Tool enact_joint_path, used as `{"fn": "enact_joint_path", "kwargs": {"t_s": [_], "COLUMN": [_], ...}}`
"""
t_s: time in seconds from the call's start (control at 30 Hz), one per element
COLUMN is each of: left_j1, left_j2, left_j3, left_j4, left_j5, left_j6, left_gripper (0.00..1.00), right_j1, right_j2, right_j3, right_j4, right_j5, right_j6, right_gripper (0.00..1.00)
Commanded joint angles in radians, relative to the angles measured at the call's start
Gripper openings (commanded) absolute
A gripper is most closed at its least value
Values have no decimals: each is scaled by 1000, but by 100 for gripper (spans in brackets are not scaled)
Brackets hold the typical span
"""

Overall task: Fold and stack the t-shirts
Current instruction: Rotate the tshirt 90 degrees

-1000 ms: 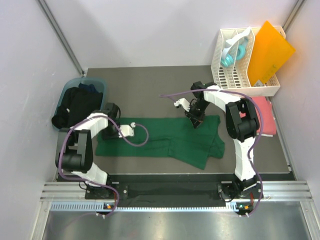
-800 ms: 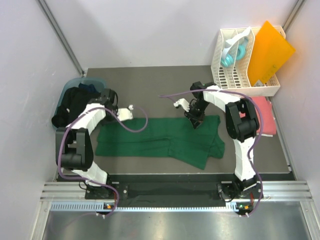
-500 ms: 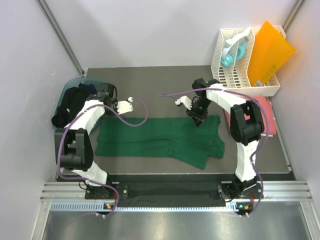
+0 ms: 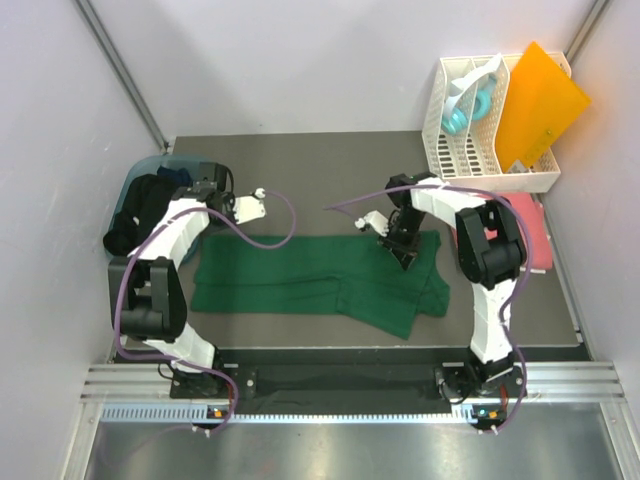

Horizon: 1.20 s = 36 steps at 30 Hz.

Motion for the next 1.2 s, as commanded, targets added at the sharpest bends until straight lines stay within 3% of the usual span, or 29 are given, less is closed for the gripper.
{"fn": "enact_joint_path", "kwargs": {"t_s": [0.0, 0.53, 0.7, 0.83, 0.97, 1.17], "left_j1": [2, 2, 0, 2, 0, -4], "left_j2": [-29, -86, -63, -69, -90, -86], "left_j3": [39, -55, -78, -81, -111, -110], "left_j4": [42, 229, 364, 368, 396, 404], "left_j5": [14, -106, -230, -223, -207, -216], "left_j6": [-11, -22, -52, -88, -89, -103], "left_gripper": [16, 11, 11, 10, 10, 10], "right_j1": [-13, -31, -30, -22, -4, 56], "right_j2": [55, 401, 434, 446, 451, 484], "right_j3": [73, 564, 595, 599, 598, 619], "right_j4": [57, 175, 377, 595, 875, 1095], "right_j5": [64, 400, 534, 589, 560, 499], "right_j6": [15, -47, -157, -249, -336, -418], "right_gripper": [7, 1, 0, 0, 0, 0]}}
